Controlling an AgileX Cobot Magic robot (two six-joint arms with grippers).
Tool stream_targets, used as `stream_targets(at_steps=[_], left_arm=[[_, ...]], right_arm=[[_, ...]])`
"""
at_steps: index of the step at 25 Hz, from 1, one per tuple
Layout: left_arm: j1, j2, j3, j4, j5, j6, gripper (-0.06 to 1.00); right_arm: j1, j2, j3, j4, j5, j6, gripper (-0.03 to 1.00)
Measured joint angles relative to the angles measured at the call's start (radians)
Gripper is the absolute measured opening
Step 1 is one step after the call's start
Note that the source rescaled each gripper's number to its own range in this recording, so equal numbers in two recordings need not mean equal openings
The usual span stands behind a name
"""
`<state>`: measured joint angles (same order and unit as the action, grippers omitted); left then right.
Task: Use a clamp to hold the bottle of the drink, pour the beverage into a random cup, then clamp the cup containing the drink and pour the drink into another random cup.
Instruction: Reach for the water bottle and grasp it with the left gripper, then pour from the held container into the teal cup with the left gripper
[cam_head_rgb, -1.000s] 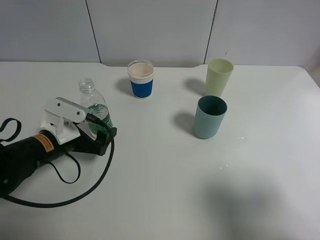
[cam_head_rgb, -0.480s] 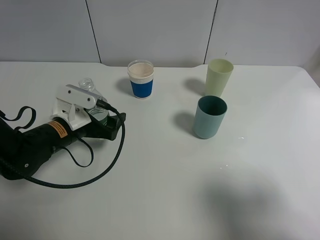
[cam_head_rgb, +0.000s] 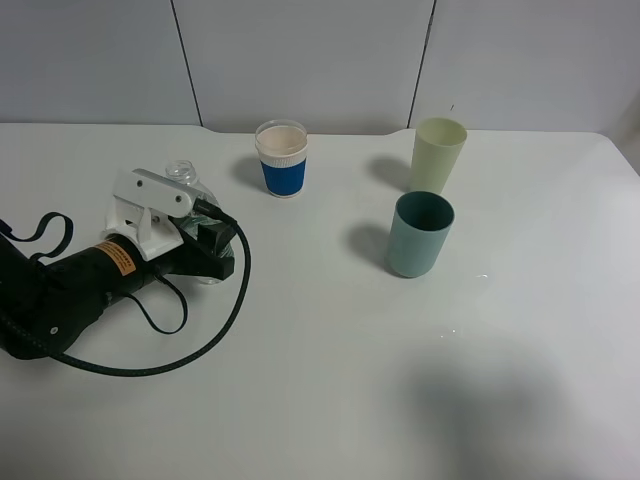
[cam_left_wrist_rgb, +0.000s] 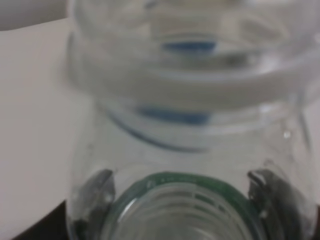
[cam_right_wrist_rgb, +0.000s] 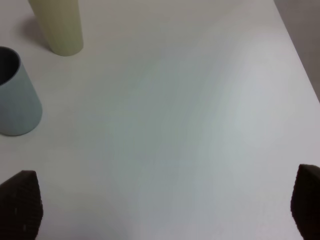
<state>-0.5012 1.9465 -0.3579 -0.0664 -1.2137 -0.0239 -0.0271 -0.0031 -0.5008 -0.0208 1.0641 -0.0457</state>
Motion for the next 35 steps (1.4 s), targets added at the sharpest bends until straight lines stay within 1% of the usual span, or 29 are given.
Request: stream_targets(at_steps=[1, 2, 3, 14, 16, 19, 21, 22, 23, 25, 26, 28, 29, 30, 31, 32, 33, 34, 35], left_arm=[[0.0, 0.001, 0.0, 0.004, 0.0, 0.0, 0.0], [0.0, 0.001, 0.0, 0.004, 0.0, 0.0, 0.01], [0.0, 0.001, 0.0, 0.005, -0.001, 0.0, 0.07], [0.0, -0.02, 0.0, -0.001, 0.015, 0.006, 0.08], [0.0, -0.09, 0.0, -0.052, 0.037, 0.011, 0.08], [0.0, -0.156, 0.001, -0.126, 0.098, 0.035, 0.08], [0.0, -0.202, 0.002, -0.201, 0.152, 0.073, 0.08], [0.0, -0.202, 0.002, -0.201, 0.152, 0.073, 0.08], [0.0, -0.232, 0.002, -0.233, 0.186, 0.1, 0.08], [0.0, -0.254, 0.002, -0.265, 0.209, 0.126, 0.08], [0.0, -0.274, 0.002, -0.297, 0.232, 0.156, 0.08], [0.0, -0.315, 0.002, -0.349, 0.242, 0.176, 0.08], [0.0, -0.33, 0.0, -0.405, 0.292, 0.256, 0.08], [0.0, -0.346, -0.001, -0.42, 0.304, 0.279, 0.08], [0.0, -0.365, -0.004, -0.457, 0.327, 0.328, 0.08], [0.0, -0.391, -0.014, -0.518, 0.36, 0.399, 0.08], [0.0, -0.406, -0.023, -0.549, 0.378, 0.427, 0.08], [0.0, -0.473, -0.082, -0.736, 0.495, 0.703, 0.08], [0.0, -0.48, -0.11, -0.804, 0.517, 0.775, 0.08]], right_arm=[[0.0, 0.0, 0.0, 0.0, 0.0, 0.0, 1.0], [0.0, 0.0, 0.0, 0.0, 0.0, 0.0, 1.0], [0.0, 0.0, 0.0, 0.0, 0.0, 0.0, 1.0], [0.0, 0.0, 0.0, 0.0, 0.0, 0.0, 1.0], [0.0, 0.0, 0.0, 0.0, 0.0, 0.0, 1.0], [0.0, 0.0, 0.0, 0.0, 0.0, 0.0, 1.0], [0.0, 0.0, 0.0, 0.0, 0.0, 0.0, 1.0], [0.0, 0.0, 0.0, 0.0, 0.0, 0.0, 1.0], [0.0, 0.0, 0.0, 0.0, 0.0, 0.0, 1.0], [0.0, 0.0, 0.0, 0.0, 0.0, 0.0, 1.0], [0.0, 0.0, 0.0, 0.0, 0.0, 0.0, 1.0], [0.0, 0.0, 0.0, 0.0, 0.0, 0.0, 1.0], [0.0, 0.0, 0.0, 0.0, 0.0, 0.0, 1.0], [0.0, 0.0, 0.0, 0.0, 0.0, 0.0, 1.0], [0.0, 0.0, 0.0, 0.0, 0.0, 0.0, 1.0], [0.0, 0.0, 0.0, 0.0, 0.0, 0.0, 1.0], [0.0, 0.0, 0.0, 0.0, 0.0, 0.0, 1.0], [0.0, 0.0, 0.0, 0.0, 0.0, 0.0, 1.0], [0.0, 0.0, 0.0, 0.0, 0.0, 0.0, 1.0]])
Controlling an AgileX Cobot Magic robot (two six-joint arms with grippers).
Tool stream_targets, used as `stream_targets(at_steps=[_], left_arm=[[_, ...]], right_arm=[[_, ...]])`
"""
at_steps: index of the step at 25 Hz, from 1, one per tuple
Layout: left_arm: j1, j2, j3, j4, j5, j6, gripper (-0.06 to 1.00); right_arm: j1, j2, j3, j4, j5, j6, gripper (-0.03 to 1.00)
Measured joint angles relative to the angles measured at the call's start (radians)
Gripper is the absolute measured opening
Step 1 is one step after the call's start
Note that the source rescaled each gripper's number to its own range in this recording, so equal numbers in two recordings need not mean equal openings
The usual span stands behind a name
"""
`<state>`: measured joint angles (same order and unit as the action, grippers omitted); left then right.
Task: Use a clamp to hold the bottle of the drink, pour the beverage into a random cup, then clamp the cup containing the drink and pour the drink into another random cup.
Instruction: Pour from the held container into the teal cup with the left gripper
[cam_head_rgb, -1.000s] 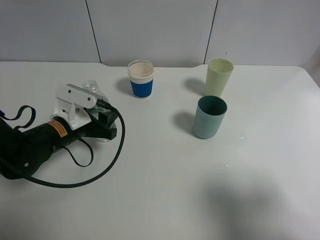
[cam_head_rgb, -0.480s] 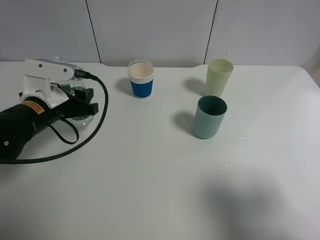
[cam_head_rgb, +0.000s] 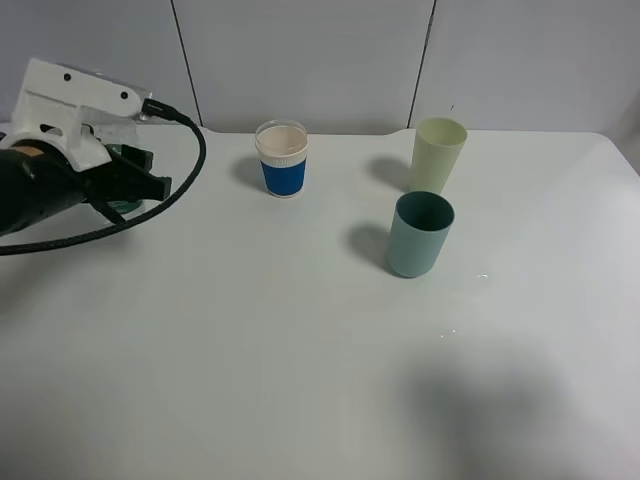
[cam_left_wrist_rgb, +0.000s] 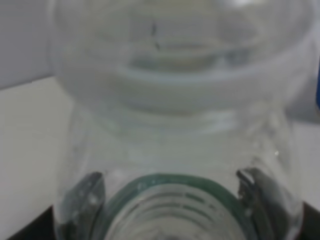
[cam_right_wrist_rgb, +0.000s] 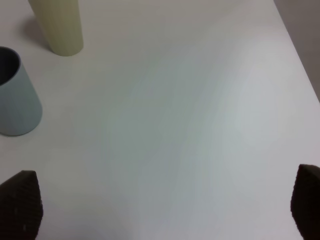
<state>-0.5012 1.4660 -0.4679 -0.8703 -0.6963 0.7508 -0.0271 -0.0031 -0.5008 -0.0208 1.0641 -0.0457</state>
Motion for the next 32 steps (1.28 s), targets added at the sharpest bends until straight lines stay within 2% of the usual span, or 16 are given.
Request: stream_targets(at_steps=[1, 2, 3, 5, 6, 11, 16, 18, 20, 23, 24, 25, 27, 29, 32], left_arm=[[0.0, 0.0, 0.0, 0.0, 0.0, 0.0, 0.08], [0.0, -0.005, -0.014, -0.034, 0.018, 0.075, 0.08], [0.0, -0.007, -0.017, -0.043, 0.023, 0.075, 0.08], [0.0, -0.012, -0.051, -0.123, 0.051, 0.196, 0.08], [0.0, -0.013, -0.119, -0.285, 0.115, 0.453, 0.08], [0.0, -0.017, -0.156, -0.376, 0.149, 0.567, 0.08], [-0.001, -0.018, -0.162, -0.392, 0.151, 0.587, 0.08], [-0.039, -0.018, -0.171, -0.423, 0.131, 0.603, 0.08], [-0.083, -0.018, -0.199, -0.495, 0.108, 0.688, 0.08], [-0.107, -0.017, -0.214, -0.532, 0.089, 0.744, 0.08], [-0.127, -0.013, -0.232, -0.572, 0.066, 0.802, 0.08], [-0.164, 0.0, -0.256, -0.62, 0.011, 0.903, 0.08], [-0.205, 0.021, -0.272, -0.655, -0.055, 0.996, 0.08], [-0.238, 0.038, -0.288, -0.681, -0.095, 1.051, 0.08], [-0.273, 0.06, -0.308, -0.694, -0.13, 1.084, 0.08]], right_arm=[[0.0, 0.0, 0.0, 0.0, 0.0, 0.0, 1.0], [0.0, 0.0, 0.0, 0.0, 0.0, 0.0, 1.0], [0.0, 0.0, 0.0, 0.0, 0.0, 0.0, 1.0], [0.0, 0.0, 0.0, 0.0, 0.0, 0.0, 1.0], [0.0, 0.0, 0.0, 0.0, 0.0, 0.0, 1.0], [0.0, 0.0, 0.0, 0.0, 0.0, 0.0, 1.0], [0.0, 0.0, 0.0, 0.0, 0.0, 0.0, 1.0], [0.0, 0.0, 0.0, 0.0, 0.0, 0.0, 1.0], [0.0, 0.0, 0.0, 0.0, 0.0, 0.0, 1.0], [0.0, 0.0, 0.0, 0.0, 0.0, 0.0, 1.0], [0.0, 0.0, 0.0, 0.0, 0.0, 0.0, 1.0], [0.0, 0.0, 0.0, 0.0, 0.0, 0.0, 1.0], [0.0, 0.0, 0.0, 0.0, 0.0, 0.0, 1.0], [0.0, 0.0, 0.0, 0.0, 0.0, 0.0, 1.0], [0.0, 0.0, 0.0, 0.0, 0.0, 0.0, 1.0]])
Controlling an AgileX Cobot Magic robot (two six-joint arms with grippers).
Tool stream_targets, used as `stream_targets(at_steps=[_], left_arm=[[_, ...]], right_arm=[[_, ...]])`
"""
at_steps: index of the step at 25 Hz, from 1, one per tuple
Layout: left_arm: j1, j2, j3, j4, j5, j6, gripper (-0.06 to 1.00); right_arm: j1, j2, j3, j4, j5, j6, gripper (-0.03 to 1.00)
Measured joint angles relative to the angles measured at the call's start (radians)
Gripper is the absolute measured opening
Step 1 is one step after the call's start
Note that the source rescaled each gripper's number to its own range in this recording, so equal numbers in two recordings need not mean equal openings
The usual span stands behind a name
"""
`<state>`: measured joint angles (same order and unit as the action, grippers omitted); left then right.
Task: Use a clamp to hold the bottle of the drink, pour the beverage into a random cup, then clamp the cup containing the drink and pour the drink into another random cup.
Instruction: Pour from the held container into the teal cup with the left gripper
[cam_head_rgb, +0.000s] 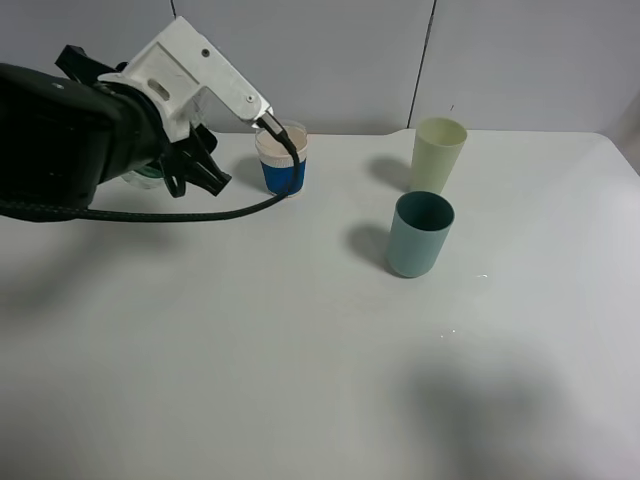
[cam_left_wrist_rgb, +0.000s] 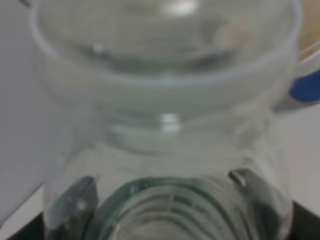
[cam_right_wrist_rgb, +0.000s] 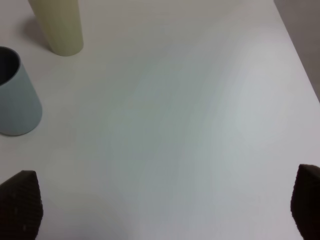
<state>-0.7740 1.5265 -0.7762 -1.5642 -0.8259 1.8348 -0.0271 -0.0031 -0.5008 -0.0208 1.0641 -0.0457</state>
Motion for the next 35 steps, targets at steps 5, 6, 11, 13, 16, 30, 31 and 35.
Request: stream_targets(at_steps=[5, 6, 11, 13, 16, 30, 31, 35], left_arm=[[-0.051, 0.05, -0.045, -0.022, -0.032, 0.036, 0.08], [-0.066, 0.072, -0.062, -0.027, -0.037, 0.038, 0.08], [-0.151, 0.243, -0.218, -0.066, -0.112, 0.086, 0.08], [-0.162, 0.267, -0.239, -0.068, -0.119, 0.09, 0.08], [-0.177, 0.296, -0.264, -0.071, -0.124, 0.093, 0.08], [-0.249, 0.519, -0.429, -0.065, -0.142, 0.18, 0.08], [-0.249, 0.534, -0.439, -0.059, -0.15, 0.192, 0.08], [-0.249, 0.571, -0.473, -0.044, -0.158, 0.249, 0.08]], right_arm=[[0.0, 0.0, 0.0, 0.0, 0.0, 0.0, 1.0], [0.0, 0.0, 0.0, 0.0, 0.0, 0.0, 1.0], [0.0, 0.0, 0.0, 0.0, 0.0, 0.0, 1.0], [0.0, 0.0, 0.0, 0.0, 0.0, 0.0, 1.0], [0.0, 0.0, 0.0, 0.0, 0.0, 0.0, 1.0], [0.0, 0.0, 0.0, 0.0, 0.0, 0.0, 1.0], [0.0, 0.0, 0.0, 0.0, 0.0, 0.0, 1.0], [0.0, 0.0, 0.0, 0.0, 0.0, 0.0, 1.0]])
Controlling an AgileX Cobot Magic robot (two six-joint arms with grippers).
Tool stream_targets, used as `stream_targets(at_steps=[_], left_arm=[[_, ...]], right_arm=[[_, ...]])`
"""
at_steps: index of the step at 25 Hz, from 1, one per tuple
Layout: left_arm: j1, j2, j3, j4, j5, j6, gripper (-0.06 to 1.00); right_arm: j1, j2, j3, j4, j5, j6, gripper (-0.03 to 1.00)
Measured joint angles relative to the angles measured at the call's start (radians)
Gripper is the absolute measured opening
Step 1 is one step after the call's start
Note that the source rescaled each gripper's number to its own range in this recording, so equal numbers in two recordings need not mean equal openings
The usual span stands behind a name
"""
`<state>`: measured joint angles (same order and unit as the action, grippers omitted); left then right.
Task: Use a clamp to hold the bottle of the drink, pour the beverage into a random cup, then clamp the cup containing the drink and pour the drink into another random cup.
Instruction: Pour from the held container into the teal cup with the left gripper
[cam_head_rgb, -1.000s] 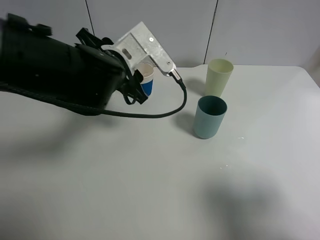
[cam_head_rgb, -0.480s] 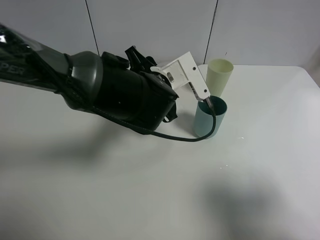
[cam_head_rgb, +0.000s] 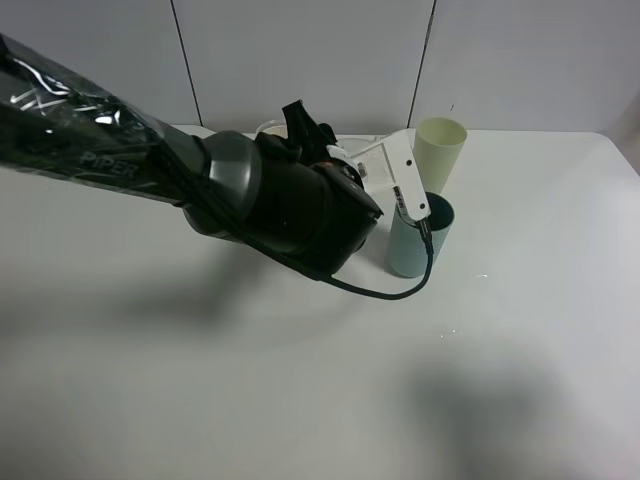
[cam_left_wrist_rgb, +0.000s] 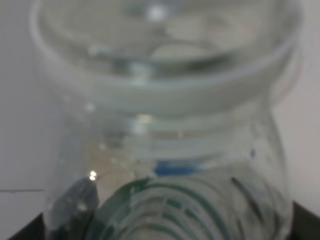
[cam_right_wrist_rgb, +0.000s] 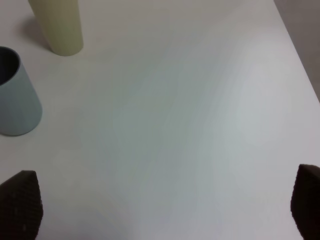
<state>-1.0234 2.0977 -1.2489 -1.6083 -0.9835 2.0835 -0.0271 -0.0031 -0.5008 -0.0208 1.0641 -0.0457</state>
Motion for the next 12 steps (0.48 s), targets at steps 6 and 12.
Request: stream_targets(at_steps=[6, 12], left_arm=[[0.0, 0.033, -0.016, 0.044, -0.007, 0.064, 0.08], [0.0, 0.043, -0.019, 0.092, -0.036, 0.131, 0.08]], right_arm=[[0.0, 0.0, 0.0, 0.0, 0.0, 0.0, 1.0], [0.0, 0.0, 0.0, 0.0, 0.0, 0.0, 1.0]])
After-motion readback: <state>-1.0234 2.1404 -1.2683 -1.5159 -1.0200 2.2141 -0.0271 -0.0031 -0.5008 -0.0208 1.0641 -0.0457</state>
